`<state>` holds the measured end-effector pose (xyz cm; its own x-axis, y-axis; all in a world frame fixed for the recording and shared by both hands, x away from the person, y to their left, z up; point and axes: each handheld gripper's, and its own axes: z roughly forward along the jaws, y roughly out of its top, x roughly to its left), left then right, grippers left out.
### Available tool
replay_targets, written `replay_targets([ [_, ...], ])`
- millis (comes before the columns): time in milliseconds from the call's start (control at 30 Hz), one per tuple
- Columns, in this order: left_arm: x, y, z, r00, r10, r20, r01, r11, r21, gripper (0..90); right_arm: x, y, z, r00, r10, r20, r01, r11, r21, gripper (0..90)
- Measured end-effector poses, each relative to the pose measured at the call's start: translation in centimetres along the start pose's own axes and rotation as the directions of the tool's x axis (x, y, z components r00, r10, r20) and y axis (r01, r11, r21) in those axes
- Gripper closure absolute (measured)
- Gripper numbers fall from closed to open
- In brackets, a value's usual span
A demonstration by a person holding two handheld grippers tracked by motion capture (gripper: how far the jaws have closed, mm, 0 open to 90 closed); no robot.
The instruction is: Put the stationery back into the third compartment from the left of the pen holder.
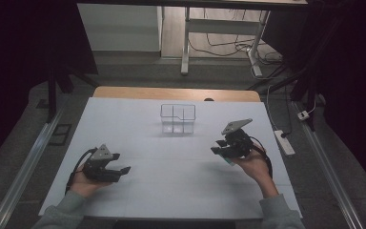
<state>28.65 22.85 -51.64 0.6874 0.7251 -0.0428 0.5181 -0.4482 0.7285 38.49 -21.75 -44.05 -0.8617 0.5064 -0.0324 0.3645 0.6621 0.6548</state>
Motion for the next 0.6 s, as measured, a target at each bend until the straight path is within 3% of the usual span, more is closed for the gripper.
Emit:
replay_targets([
  [267, 0.1, 0.0, -0.1, 1.0, -0.003, -0.005, 0.003, 1.0, -0.006, 29.4, -0.3, -0.1, -0.6, 0.9989, 0.046, 0.0, -0.046, 0.9957, -0.08, 64.3],
  [600, 0.1, 0.0, 0.1, 1.0, -0.005, -0.004, 0.005, 1.0, 0.001, 29.2, -0.1, 0.1, -1.3, 0.9986, 0.052, 0.012, -0.049, 0.9839, -0.172, 64.2],
])
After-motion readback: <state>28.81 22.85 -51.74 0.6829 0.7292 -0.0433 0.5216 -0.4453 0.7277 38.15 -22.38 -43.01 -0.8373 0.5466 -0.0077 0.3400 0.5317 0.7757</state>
